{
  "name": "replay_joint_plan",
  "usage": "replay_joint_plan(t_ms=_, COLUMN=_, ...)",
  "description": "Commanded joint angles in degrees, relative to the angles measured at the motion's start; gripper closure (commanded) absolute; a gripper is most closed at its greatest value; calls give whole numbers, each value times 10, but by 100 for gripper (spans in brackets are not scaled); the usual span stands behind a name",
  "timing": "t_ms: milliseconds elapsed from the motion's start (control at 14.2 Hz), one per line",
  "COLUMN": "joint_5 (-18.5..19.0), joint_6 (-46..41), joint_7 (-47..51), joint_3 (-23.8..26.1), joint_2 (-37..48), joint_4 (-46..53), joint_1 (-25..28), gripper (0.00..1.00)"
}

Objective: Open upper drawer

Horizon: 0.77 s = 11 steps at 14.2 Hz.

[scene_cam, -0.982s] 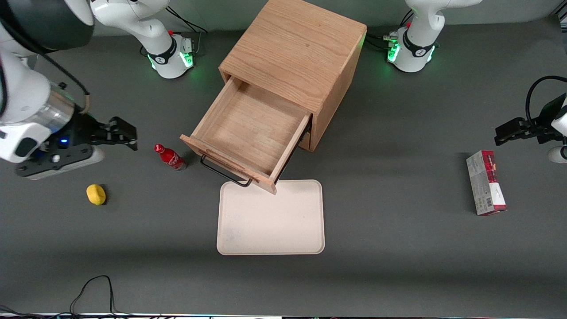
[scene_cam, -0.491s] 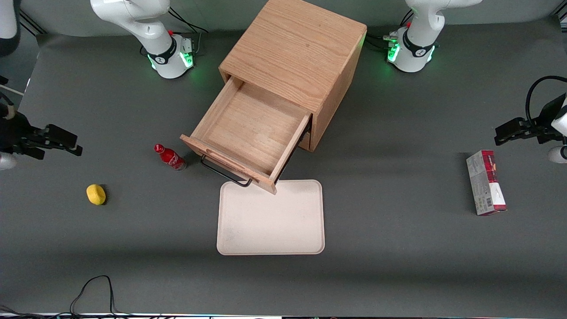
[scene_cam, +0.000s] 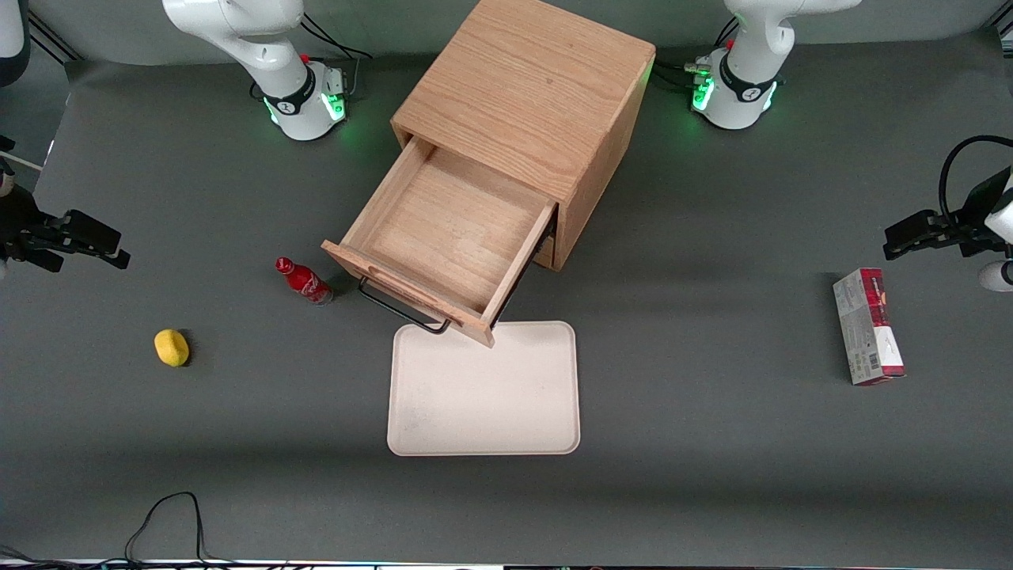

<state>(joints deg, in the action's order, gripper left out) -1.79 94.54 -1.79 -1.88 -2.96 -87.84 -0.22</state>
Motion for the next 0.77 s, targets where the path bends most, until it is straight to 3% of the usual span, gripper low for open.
replay_joint_plan(t_ms=0, joint_5=27, joint_6=16, joint_7=14, joint_3=9, joint_2=4, joint_4=-9, joint_1=-6, gripper=0)
replay_joint_plan(t_ms=702, joint_5=35, joint_6=13, joint_7=13, joint_3=10, joint_2=-9, joint_4=1, joint_1=-15, gripper=0)
